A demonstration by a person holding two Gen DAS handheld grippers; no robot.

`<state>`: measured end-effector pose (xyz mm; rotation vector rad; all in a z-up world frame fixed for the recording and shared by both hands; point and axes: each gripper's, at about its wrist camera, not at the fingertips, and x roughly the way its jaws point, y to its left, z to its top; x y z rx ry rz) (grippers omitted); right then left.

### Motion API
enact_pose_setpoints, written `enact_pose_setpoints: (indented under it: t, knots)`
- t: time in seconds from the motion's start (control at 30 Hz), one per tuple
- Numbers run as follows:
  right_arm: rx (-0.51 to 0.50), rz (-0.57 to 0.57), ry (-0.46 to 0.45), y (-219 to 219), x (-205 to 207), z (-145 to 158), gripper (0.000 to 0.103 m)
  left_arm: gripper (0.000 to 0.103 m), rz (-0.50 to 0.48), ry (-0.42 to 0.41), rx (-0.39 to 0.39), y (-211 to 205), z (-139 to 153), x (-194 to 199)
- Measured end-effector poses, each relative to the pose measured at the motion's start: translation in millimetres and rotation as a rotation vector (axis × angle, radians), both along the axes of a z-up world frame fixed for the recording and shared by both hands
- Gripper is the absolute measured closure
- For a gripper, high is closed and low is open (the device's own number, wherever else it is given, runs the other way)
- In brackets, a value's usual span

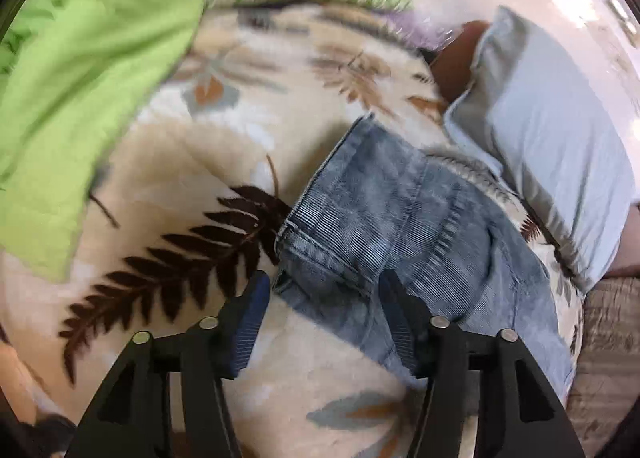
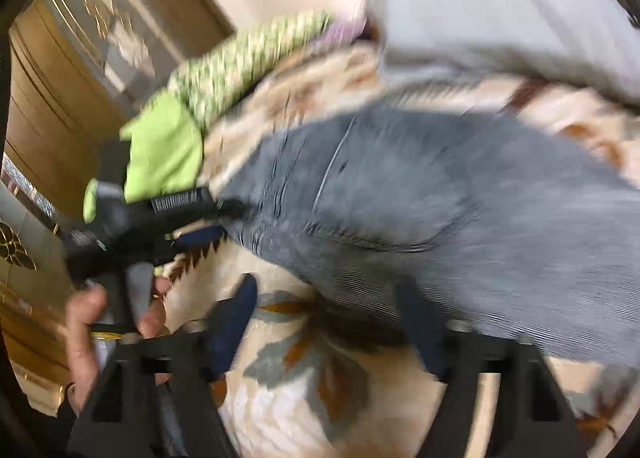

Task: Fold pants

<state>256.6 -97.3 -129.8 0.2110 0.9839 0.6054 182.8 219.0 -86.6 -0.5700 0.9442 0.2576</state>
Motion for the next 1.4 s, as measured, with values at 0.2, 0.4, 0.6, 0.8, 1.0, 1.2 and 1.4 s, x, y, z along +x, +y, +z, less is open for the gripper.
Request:
enact_pose_setpoints:
  t: [0.2,0.4,0.6,0.8,1.0,1.2,1.4]
  knots:
    - [0.073,-0.219,0.012,-109.7,-39.1,16.5,0.025,0.041,-0.238,-0.103,0.065,-97.4,35.1,-54.9]
    - [0.146,-0.439,0.051,-213.9,-62.4,17.5,0.025,0.039,-0.552,-0.143,0.104,-222.0,61.5,-74.3]
    - [0.107,-0.593,-0.013,-302.7,-56.4,47.8,0.025,0.038,-0.819,-0.14,0.099,-318.9,64.6,-61.5]
    - [0.075,-0.744,0.009,-370.2,-31.1,36.1,0.025,0.038,-1.006,-0.112,0.184,-385.5,39.7,-27.5]
    - [0.102,-0.792,0.101,-399.0,-32.6,-8.7,0.025,0.039,-1.221,-0.103,0.235,-461.0,-0.1,7.2]
    - [0.167,-0.885,0.176,-439.0,-48.8,-32.3,0.027,0.045,-1.41,-0.06,0.308,-532.8,-43.7,17.3]
    - [0.232,-0.897,0.197,-451.2,-53.6,-45.1,0.028,0.058,-1.413,-0.11,0.484,-563.7,-70.1,21.8]
